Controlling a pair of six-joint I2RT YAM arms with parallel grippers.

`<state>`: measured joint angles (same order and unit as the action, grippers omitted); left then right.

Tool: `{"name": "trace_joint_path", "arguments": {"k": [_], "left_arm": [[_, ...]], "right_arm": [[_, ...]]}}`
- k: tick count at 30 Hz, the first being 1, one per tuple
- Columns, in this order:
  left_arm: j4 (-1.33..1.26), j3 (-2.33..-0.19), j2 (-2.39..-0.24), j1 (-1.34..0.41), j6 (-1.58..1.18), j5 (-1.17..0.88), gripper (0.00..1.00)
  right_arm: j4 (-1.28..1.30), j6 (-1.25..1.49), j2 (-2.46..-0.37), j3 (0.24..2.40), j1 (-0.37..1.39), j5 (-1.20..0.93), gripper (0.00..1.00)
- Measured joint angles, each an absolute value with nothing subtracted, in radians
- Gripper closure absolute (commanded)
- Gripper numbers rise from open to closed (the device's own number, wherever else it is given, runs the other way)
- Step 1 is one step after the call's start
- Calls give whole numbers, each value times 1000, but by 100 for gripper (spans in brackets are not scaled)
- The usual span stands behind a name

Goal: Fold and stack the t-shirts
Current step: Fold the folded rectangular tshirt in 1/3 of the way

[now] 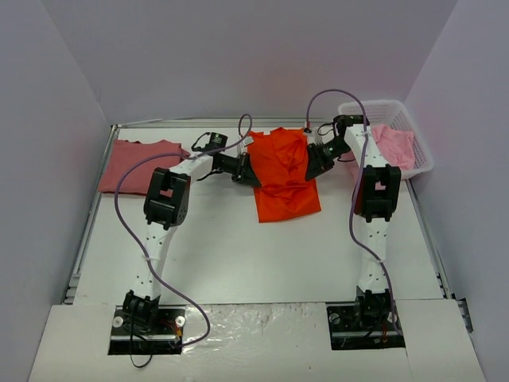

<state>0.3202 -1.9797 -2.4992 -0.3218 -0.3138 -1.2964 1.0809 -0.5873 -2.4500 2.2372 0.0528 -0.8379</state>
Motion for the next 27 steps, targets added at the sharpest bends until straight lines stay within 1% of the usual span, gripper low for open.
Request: {"name": "trace_joint_path", "arguments": {"k": [1,2,3,4,5,6,7,8,9,10,11,12,14,17,18,20,21,23,24,26,27], "left_arm": [[320,-1976,-2499,-321,-313,-1293,91],[320,-1973,-2499,-319,-309,-1289,71],[321,-1971,-2498,-318,-297,-1284,65],[325,-1970,-2498,-315,-294,-1279,58],[332,-1968,-2495,-312,-291,-1273,33],[342,-1966,-2491,-309,-285,-1267,27],[358,-1966,-2483,-306,-271,-1254,23],[380,-1965,-2469,-302,-257,-1246,10],[405,-1964,-2448,-298,-236,-1228,5],[433,-1964,-2421,-294,-215,-1212,4],[457,-1963,-2389,-290,-197,-1194,2],[489,-1963,-2346,-285,-170,-1172,6],[544,-1963,-2245,-278,-116,-1128,6],[613,-1944,-2041,-270,-14,-1048,6],[624,-1922,-1954,-271,20,-1005,6],[612,-1825,-1751,-291,89,-877,6],[602,-1758,-1649,-316,124,-780,6],[557,-1595,-1429,-397,192,-593,6],[549,-1522,-1351,-430,216,-510,6],[511,-1395,-1228,-491,259,-380,6],[472,-1325,-1183,-486,279,-303,6]], "right_arm": [[1079,-585,-2450,2239,53,-838,61],[1079,-583,-2452,2244,53,-838,47],[1076,-577,-2452,2250,53,-838,33],[1073,-572,-2452,2255,53,-837,30],[1071,-576,-2452,2261,53,-839,22],[1067,-577,-2452,2265,53,-840,18],[1064,-577,-2452,2268,53,-840,14],[1061,-574,-2452,2270,53,-839,11],[1058,-575,-2449,2271,53,-838,7],[1056,-571,-2444,2271,53,-836,1],[1055,-566,-2436,2272,53,-834,0],[1053,-565,-2421,2272,53,-830,0],[1048,-560,-2370,2268,53,-819,0],[1023,-559,-2205,2195,53,-798,0],[995,-551,-2115,2141,53,-786,0],[899,-522,-1891,1979,54,-746,0],[800,-500,-1755,1866,56,-713,0],[568,-474,-1439,1570,73,-601,0],[476,-471,-1287,1431,88,-551,0],[357,-481,-1046,1221,120,-496,0],[324,-487,-981,1166,134,-480,0]]}}
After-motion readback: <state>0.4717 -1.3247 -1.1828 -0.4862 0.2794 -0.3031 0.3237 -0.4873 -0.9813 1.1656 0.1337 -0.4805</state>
